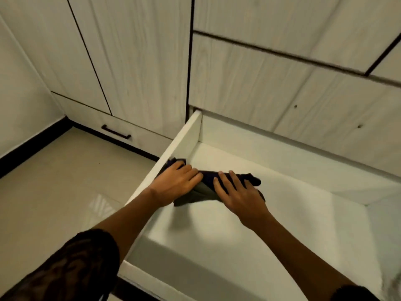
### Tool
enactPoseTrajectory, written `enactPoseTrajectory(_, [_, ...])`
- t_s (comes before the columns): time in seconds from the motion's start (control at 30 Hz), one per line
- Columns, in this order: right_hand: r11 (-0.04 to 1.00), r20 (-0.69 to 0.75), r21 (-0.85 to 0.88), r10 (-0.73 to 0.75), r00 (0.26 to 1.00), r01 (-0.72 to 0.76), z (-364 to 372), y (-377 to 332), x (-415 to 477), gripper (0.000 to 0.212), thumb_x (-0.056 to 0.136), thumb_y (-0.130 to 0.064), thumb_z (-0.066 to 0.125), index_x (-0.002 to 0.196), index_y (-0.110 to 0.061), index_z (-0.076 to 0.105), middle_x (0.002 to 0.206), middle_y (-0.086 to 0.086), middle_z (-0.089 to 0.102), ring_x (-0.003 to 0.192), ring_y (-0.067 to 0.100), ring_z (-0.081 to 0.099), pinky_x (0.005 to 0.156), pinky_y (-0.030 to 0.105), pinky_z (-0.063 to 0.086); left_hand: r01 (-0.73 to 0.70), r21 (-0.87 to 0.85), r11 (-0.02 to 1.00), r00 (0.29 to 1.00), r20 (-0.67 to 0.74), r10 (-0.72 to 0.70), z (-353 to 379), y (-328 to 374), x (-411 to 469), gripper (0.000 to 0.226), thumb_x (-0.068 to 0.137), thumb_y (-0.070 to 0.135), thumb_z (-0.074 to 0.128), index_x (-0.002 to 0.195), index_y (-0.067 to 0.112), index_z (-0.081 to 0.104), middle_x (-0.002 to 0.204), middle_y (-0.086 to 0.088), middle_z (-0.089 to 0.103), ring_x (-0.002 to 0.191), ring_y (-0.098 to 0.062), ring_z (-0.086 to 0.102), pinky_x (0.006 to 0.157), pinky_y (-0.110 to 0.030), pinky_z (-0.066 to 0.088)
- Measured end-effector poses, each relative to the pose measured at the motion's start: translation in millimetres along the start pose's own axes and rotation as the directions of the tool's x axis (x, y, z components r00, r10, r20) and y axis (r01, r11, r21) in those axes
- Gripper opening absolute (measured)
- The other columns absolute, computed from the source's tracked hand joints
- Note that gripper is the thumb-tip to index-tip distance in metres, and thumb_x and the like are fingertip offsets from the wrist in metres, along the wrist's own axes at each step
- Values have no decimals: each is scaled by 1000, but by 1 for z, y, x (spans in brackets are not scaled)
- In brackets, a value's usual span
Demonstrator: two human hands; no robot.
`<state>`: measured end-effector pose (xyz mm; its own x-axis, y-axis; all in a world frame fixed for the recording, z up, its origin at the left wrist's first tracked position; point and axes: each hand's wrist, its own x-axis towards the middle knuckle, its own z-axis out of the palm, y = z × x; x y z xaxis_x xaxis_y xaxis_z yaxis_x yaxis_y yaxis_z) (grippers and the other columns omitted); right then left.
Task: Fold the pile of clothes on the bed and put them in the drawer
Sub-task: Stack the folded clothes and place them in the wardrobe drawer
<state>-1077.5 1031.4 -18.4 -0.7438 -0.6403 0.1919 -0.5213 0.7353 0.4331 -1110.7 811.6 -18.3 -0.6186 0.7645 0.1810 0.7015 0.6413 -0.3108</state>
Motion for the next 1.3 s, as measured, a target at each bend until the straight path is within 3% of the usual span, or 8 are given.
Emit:
enactPoseTrajectory(0.13, [997, 80, -35, 74, 994, -72, 49, -30, -8, 54, 70, 3, 30, 121, -7, 46, 116, 14, 66, 103, 30, 65, 59, 34, 54, 65, 67, 996, 998, -2, -65, 43, 11, -4, 22, 82, 5, 38, 102, 7, 48, 95, -11, 65, 84, -27, 63, 79, -39, 49])
enactPoseTrajectory(0.33, [983, 43, 102, -157, 987, 152, 73, -122, -58, 35, 84, -9, 48, 108, -19, 72, 106, 11, 71, 84, 31, 70, 45, 27, 48, -111, -79, 991, 907, 399, 134, 76, 51, -62, 61, 40, 12, 87, 97, 11, 64, 83, -7, 66, 69, -22, 63, 57, -29, 49])
enactPoseTrajectory(0.47, [960, 362, 217, -249, 899, 178, 62, -146, -63, 80, 39, -29, 90, 116, -20, 68, 110, 8, 70, 84, 30, 71, 38, 20, 30, -77, -110, 991, 689, 712, 132, 67, 55, -64, 62, 84, 15, 64, 137, 10, 32, 142, -12, 32, 123, -27, 42, 91, -35, 41])
enactPoseTrajectory(0.67, [911, 478, 368, -358, 802, 188, 36, -144, -58, 59, 100, -24, 39, 151, -15, 11, 156, 15, 16, 139, 39, 24, 72, 35, 43, 98, -169, 981, 542, 835, 90, 51, 59, -71, 74, 83, 45, 61, 143, 16, 30, 149, -9, 26, 131, -28, 37, 102, -40, 39])
enactPoseTrajectory(0.73, [920, 445, 387, -246, 861, 63, 18, -139, -54, 61, 89, -28, 61, 143, -12, 37, 145, 17, 40, 130, 36, 43, 78, 39, 51, 155, -204, 967, 470, 876, 110, 38, 57, -73, 75, 86, 49, 57, 147, 18, 26, 155, -7, 17, 142, -27, 19, 112, -42, 27])
enactPoseTrajectory(0.83, [938, 361, 345, -101, 927, -32, -4, -125, -47, 68, 55, -33, 87, 115, -9, 67, 116, 13, 67, 108, 30, 63, 80, 46, 54, 261, -275, 925, 530, 842, 101, 3, 46, -78, 76, 90, 46, 52, 150, 16, 15, 158, -7, 7, 145, -26, 2, 116, -41, 13])
enactPoseTrajectory(1.03, [959, 99, 278, 27, 995, -53, -99, -88, 1, 64, 65, -33, 81, 121, -8, 62, 129, 15, 58, 124, 33, 50, 98, 58, 41, 373, -297, 879, 870, 441, -220, -104, 5, -97, 77, 93, 36, 49, 150, 7, 6, 157, -10, -4, 144, -25, -12, 111, -30, -12])
enactPoseTrajectory(1.3, [963, -207, 235, -86, 974, 135, -253, -106, 83, 72, 60, -34, 83, 125, -12, 60, 139, 14, 49, 132, 33, 41, 103, 60, 26, 632, 5, 775, 721, 363, -591, -246, -50, -183, 87, 88, 40, 51, 149, 6, -2, 153, -12, -21, 138, -29, -25, 112, -38, -14])
